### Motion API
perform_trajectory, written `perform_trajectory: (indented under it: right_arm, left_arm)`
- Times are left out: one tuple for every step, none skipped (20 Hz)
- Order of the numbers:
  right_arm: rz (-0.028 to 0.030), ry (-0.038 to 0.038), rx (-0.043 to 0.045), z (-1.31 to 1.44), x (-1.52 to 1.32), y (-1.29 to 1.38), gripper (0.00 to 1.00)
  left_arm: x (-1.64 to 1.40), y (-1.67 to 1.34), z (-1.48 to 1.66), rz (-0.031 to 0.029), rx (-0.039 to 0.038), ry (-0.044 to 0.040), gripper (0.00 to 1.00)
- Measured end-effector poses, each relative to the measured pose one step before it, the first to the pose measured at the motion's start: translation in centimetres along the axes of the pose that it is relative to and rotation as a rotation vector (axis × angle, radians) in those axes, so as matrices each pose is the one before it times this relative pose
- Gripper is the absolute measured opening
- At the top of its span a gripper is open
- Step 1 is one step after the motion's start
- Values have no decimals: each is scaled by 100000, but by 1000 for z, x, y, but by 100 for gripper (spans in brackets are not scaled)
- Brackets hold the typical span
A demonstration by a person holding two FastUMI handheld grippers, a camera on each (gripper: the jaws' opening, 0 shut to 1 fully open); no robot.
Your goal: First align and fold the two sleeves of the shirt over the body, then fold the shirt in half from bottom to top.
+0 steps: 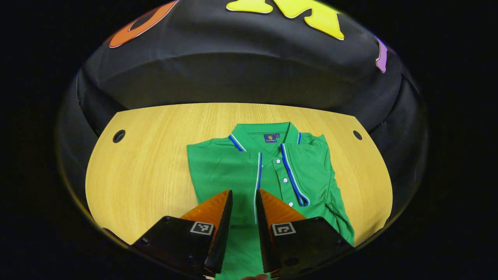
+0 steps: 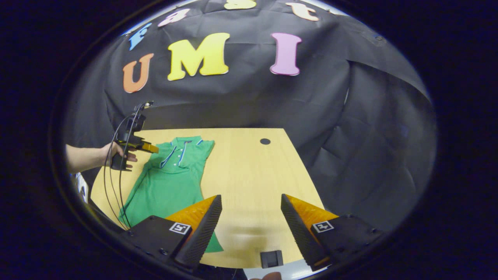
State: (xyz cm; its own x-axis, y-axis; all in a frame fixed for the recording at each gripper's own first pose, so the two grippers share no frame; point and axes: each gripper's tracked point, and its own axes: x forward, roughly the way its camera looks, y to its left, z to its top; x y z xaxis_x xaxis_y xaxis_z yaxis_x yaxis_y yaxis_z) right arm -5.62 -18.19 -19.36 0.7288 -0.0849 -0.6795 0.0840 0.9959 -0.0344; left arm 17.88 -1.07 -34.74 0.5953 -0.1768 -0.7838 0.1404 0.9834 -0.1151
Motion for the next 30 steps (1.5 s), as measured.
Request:
perform_trajectory:
  right_arm:
    - [1295, 159, -1453, -31, 363, 562, 93]
    - [1778, 1230, -1043, -200, 529, 738, 97]
    - [1485, 1569, -634, -422, 366, 603, 97]
    - [2556, 1883, -522, -565, 316, 864, 97]
    - [2407, 1758, -420, -334, 355, 817, 97]
    - [2725, 1536, -37, -524, 366, 837, 93]
    - [3045, 1226, 1629, -313, 239, 929, 93]
    - [3778, 2007, 2360, -553, 311, 868, 97]
    - [2304, 2704, 1712, -861, 390, 718, 97]
    - [1046, 2803, -66, -1037, 674, 405, 97]
    - [410, 3207, -2974, -1350, 878, 665, 97]
    - [797, 1812, -1133, -879, 224, 652, 97]
    - [707, 1824, -1178, -905, 125, 509, 97]
    - [361, 1616, -1133, -771, 236, 423, 100]
    - [-664, 1955, -1400, -837, 225, 281, 97]
    - [-12, 1621, -1590, -705, 79, 367, 92]
    - [8, 1110, -1540, -514, 42, 367, 97]
    - [104, 952, -1680, -544, 17, 243, 97]
    - [409, 1743, -2370, -976, -12, 317, 97]
    - [1395, 3297, -2486, -1693, 16, 454, 97]
    - [744, 2109, -1112, -933, 83, 53, 97]
    - [286, 2431, -947, -1031, 184, -33, 97]
    - [-234, 2207, -147, -932, 154, -145, 97]
    - [-969, 1523, 182, -753, 192, -335, 97]
    - [-1858, 775, 366, -477, 276, -495, 97]
    - [-1107, 622, 638, -317, 264, -250, 97]
    - [45, 653, 667, -231, 350, 2, 97]
    - [49, 964, 224, -416, 338, 57, 93]
    - [505, 1231, -867, -321, 570, 149, 93]
    - [41, 331, -1019, -210, 373, 69, 98]
  left_arm:
    - [-1118, 304, -462, 973, 637, -1270, 41]
    - [-1342, 150, -501, 494, -104, -1855, 52]
    - [-1664, -170, -658, -1142, -483, -1013, 52]
    - [-1505, -249, -1047, -1428, -484, -511, 49]
    - [-2100, -65, -1438, -160, 113, -454, 72]
    - [-1370, -143, -1356, -719, -415, 147, 65]
    - [-1396, -145, -1402, -191, -983, 369, 65]
    - [-1308, -50, -1498, -251, -1180, 532, 65]
    - [-1247, -133, -1496, -586, -1038, 553, 77]
    - [-1516, 271, -2036, 266, 34, 509, 81]
    - [-1120, 955, -1745, 1868, 1457, 231, 81]
    - [-902, 916, -1714, 2063, 1375, 1029, 82]
    - [-580, 467, -1231, 479, 520, 1152, 82]
    - [-541, 17, -1305, -1743, 17, 1765, 81]
    - [-526, 233, -1216, -748, -22, 1716, 82]
    - [-491, 311, -1145, 46, -89, 1975, 82]
    - [-420, 399, -935, 50, -230, 1441, 82]
    - [-452, 88, -901, -610, -264, 760, 82]
    - [-654, -160, -1278, -1563, 551, 923, 82]
    - [-315, -240, -1297, -2245, 1961, 1033, 81]
    - [-328, -514, -1615, -2811, 3362, 1723, 82]
    - [-239, -254, -1337, -1488, 2527, 1280, 82]
    - [-56, -333, -1193, -1489, 2019, 1359, 82]
    - [42, -119, -972, -807, 1124, 1091, 81]
    - [237, 87, -963, -9, -278, 1059, 81]
    - [217, -154, -678, -438, -1602, 1119, 81]
    - [96, -78, -456, 182, -1865, 304, 81]
    - [241, -17, -203, -25, -1788, 358, 82]
    - [230, 96, -147, 552, -1652, 204, 82]
    - [157, 209, 83, 635, -713, -567, 82]
